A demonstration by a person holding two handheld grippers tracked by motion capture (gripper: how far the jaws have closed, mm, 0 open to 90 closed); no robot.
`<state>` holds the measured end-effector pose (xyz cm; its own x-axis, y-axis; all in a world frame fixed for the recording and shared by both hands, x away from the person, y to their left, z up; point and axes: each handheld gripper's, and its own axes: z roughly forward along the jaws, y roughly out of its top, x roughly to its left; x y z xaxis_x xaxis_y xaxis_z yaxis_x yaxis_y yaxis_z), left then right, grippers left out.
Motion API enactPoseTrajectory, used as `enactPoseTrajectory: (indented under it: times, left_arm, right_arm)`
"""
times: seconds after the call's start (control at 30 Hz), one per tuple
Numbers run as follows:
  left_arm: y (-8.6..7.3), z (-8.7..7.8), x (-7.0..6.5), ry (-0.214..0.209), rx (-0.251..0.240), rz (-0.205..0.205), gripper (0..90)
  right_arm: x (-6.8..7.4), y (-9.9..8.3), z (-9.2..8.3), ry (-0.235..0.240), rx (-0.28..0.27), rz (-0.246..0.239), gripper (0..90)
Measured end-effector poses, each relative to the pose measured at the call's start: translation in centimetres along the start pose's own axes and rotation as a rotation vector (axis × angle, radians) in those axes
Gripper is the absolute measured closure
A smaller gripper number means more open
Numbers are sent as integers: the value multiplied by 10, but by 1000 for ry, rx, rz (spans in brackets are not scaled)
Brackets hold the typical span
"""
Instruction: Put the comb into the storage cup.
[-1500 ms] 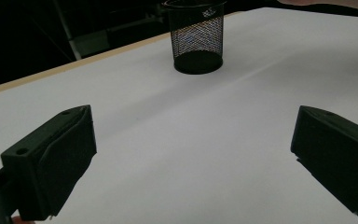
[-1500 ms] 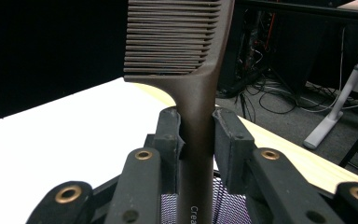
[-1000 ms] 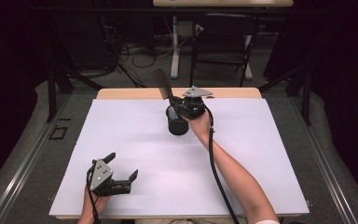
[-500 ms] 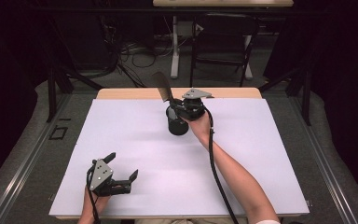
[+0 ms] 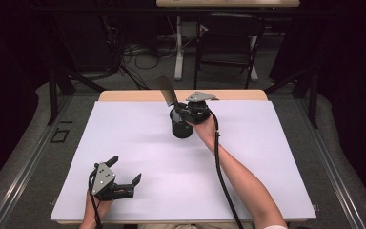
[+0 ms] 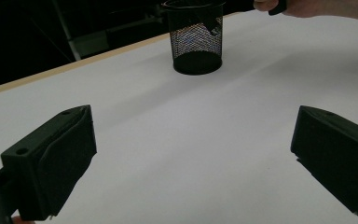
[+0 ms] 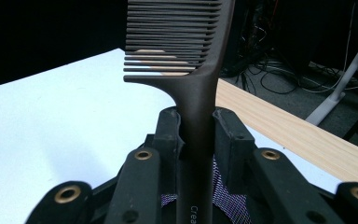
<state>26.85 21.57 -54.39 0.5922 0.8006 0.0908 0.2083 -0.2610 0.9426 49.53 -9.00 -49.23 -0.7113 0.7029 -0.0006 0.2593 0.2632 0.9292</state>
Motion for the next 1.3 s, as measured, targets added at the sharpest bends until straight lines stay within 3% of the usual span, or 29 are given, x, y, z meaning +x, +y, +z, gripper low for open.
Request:
enactPoseTrajectory:
  times: [1.3]
  left_arm:
    - [0, -1, 0, 1, -2, 3, 0]
  right_arm:
    - [7, -5, 6, -20, 93, -39, 721]
